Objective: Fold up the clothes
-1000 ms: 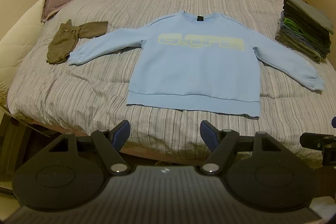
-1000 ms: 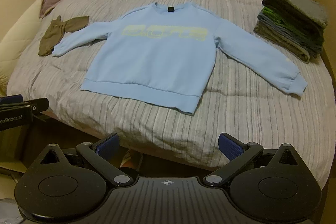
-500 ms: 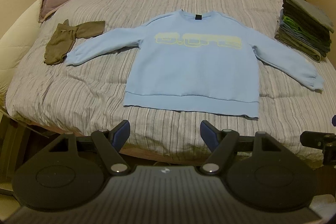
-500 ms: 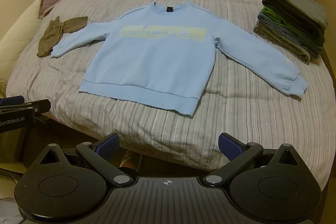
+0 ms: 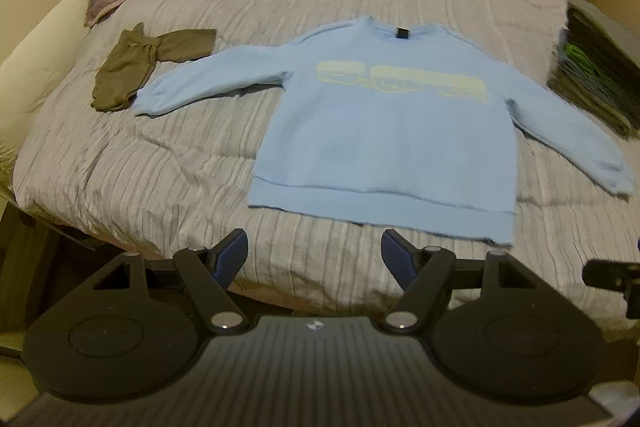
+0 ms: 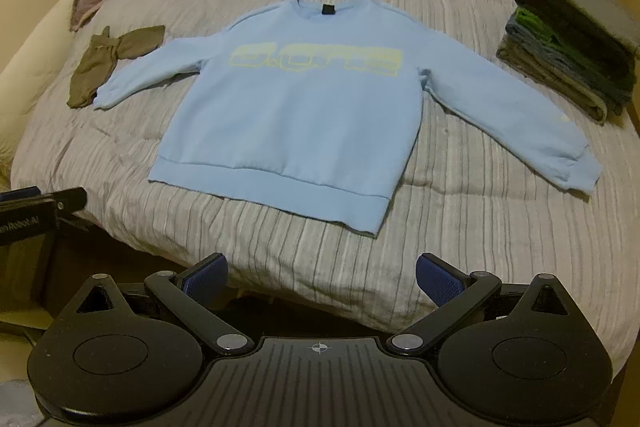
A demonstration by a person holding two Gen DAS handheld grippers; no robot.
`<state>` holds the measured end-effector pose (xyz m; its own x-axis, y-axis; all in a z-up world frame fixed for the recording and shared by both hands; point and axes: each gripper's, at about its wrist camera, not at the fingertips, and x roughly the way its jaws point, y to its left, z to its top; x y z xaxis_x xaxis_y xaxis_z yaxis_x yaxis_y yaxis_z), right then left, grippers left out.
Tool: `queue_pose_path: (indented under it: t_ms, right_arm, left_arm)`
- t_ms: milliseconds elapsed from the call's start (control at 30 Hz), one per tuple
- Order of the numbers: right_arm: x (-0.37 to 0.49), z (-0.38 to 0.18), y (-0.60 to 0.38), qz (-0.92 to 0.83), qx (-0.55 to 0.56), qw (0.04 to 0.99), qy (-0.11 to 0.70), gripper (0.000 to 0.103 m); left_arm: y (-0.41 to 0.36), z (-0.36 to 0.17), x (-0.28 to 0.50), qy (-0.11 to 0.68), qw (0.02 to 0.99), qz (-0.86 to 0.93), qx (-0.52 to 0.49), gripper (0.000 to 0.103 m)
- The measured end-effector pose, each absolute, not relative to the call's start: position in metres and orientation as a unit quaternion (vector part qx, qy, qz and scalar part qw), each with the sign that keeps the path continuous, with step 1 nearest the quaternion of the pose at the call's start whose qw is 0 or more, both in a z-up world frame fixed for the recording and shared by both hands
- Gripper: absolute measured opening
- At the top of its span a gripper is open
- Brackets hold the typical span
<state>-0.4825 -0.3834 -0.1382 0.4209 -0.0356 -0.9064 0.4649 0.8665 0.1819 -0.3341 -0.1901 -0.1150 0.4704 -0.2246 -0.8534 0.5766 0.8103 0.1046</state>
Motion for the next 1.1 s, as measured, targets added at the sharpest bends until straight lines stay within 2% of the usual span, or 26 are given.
queue_pose_path:
  t_ms: [233, 367, 567, 800, 967, 1100]
  right_arm:
    - [-0.449, -0.151, -0.411, -0.194, 0.257, 0.809, 0.491, 0.102]
    - [-0.420, -0.159, -0.437, -0.229, 0.313, 0.801, 0.456, 0.102]
    - [-0.353, -0.171, -0.480, -0.286, 0.384, 0.775, 0.413, 0.102]
    - [-0.281, -0.203, -0.506, -0.354, 0.413, 0.754, 0.368, 0.102]
    - [-0.247, -0.239, -0.501, -0.370, 0.406, 0.743, 0.382, 0.102]
    - [-0.236, -0.270, -0.494, -0.370, 0.398, 0.733, 0.408, 0.102]
  left_arm:
    - [-0.166, -0.136, -0.249, 0.478, 0.851, -0.200, 0.085, 0.070]
    - [-0.138, -0.154, -0.174, 0.478, 0.862, -0.170, -0.008, 0.064]
    - [-0.103, -0.196, -0.049, 0.482, 0.858, -0.122, -0.127, 0.062]
    - [-0.062, -0.280, 0.080, 0.487, 0.841, -0.064, -0.227, 0.059]
    - [-0.024, -0.349, 0.143, 0.488, 0.828, -0.014, -0.278, 0.053]
    - [-0.003, -0.389, 0.171, 0.483, 0.821, 0.010, -0.305, 0.052]
